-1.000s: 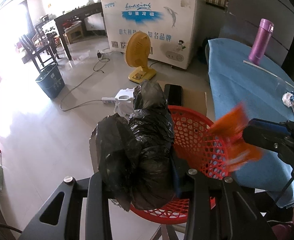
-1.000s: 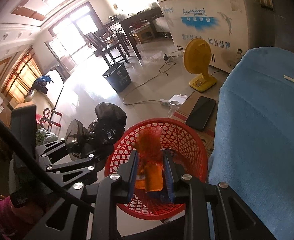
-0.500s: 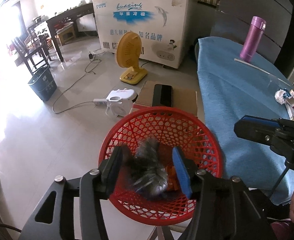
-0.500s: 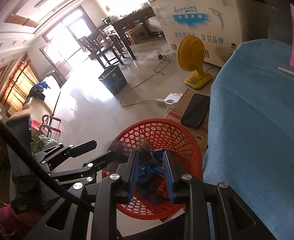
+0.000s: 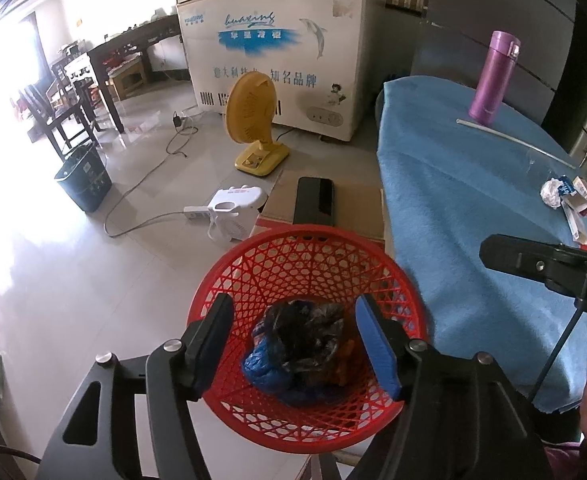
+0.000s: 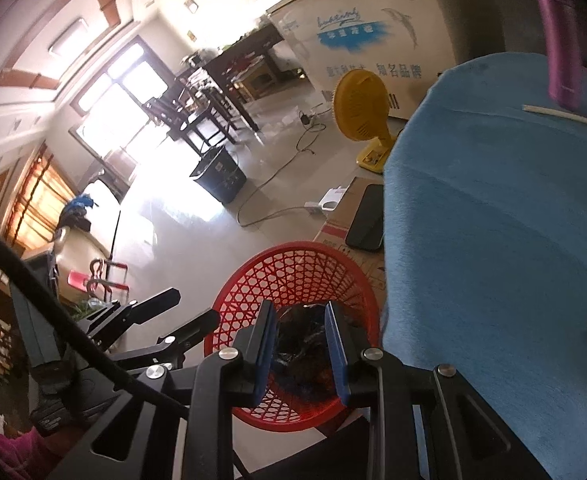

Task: Collect trash
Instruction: 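Open the left tool and right tool to drop both items into the wastebasket, then grasp the red plastic bag with the right tool while the left tool approaches the white tissue, then close the left tool on the crumpled white tissue and lift it, then carry the white tissue and red bag over the red wastebasket with both tools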

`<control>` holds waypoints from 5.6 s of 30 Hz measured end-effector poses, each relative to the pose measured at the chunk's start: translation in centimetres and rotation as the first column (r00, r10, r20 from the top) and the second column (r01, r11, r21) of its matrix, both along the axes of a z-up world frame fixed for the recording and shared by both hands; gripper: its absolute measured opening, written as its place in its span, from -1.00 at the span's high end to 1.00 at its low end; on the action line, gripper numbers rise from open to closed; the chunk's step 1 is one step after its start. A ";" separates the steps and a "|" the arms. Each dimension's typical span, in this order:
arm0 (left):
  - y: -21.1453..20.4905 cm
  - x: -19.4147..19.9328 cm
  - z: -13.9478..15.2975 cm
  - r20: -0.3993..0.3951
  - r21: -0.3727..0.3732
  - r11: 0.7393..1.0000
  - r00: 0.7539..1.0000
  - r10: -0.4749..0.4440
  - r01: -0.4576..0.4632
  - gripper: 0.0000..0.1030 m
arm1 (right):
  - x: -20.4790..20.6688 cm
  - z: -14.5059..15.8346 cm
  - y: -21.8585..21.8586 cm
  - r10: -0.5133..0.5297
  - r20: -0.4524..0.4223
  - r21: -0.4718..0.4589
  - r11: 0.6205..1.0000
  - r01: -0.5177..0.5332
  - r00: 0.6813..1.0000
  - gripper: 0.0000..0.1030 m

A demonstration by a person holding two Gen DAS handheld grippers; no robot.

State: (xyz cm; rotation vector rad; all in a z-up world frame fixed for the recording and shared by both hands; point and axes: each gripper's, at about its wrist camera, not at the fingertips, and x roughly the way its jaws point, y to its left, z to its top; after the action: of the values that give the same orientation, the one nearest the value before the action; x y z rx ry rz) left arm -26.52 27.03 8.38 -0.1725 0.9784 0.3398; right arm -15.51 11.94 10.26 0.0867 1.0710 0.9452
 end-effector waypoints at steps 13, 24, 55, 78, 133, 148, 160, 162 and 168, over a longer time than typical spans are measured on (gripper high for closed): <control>-4.7 2.1 1.6 0.041 0.014 0.994 0.994 -0.106 0.106 -0.33 | 1.1 0.2 -9.3 -0.209 0.010 0.051 0.977 0.208 0.978 -0.17; -10.4 4.8 2.6 0.048 0.018 0.965 0.964 -0.262 0.262 -0.34 | 0.0 0.0 -23.8 -0.551 0.066 0.042 0.834 0.550 0.832 -0.46; -29.5 25.5 0.7 0.052 -0.131 0.829 0.839 -0.542 0.543 -0.38 | 3.1 -2.8 -33.8 -0.698 -0.020 0.019 0.715 0.698 0.716 0.11; -31.0 29.7 -5.6 0.018 -0.275 0.855 0.892 -0.452 0.439 0.27 | 3.3 -3.0 -35.8 -0.691 -0.060 0.089 0.715 0.694 0.720 0.11; -24.0 13.9 -1.9 0.056 -0.314 0.800 0.851 -0.523 0.512 0.31 | -1.2 1.4 -30.8 -0.645 0.047 0.095 0.763 0.639 0.763 0.11; -21.9 11.0 5.6 0.142 0.038 0.893 0.882 -0.449 0.448 0.31 | -1.3 3.2 -28.2 -0.597 0.091 0.115 0.802 0.587 0.797 0.11; -20.6 9.4 7.3 0.182 0.085 0.903 0.884 -0.430 0.421 0.31 | -1.2 4.3 -26.2 -0.561 0.115 0.115 0.827 0.550 0.820 0.11; -20.4 9.2 7.4 0.185 0.088 0.906 0.887 -0.423 0.413 0.31 | -1.2 4.4 -25.9 -0.556 0.118 0.116 0.831 0.544 0.823 0.11; -19.5 8.8 7.6 0.185 0.102 0.917 0.898 -0.398 0.385 0.31 | -1.1 4.5 -25.0 -0.535 0.120 0.115 0.844 0.524 0.836 0.11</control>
State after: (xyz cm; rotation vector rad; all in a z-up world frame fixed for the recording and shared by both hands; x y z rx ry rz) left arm -17.70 7.52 15.99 0.0504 0.7761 -0.0200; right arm -16.66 -13.10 14.77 0.3567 0.8063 0.4754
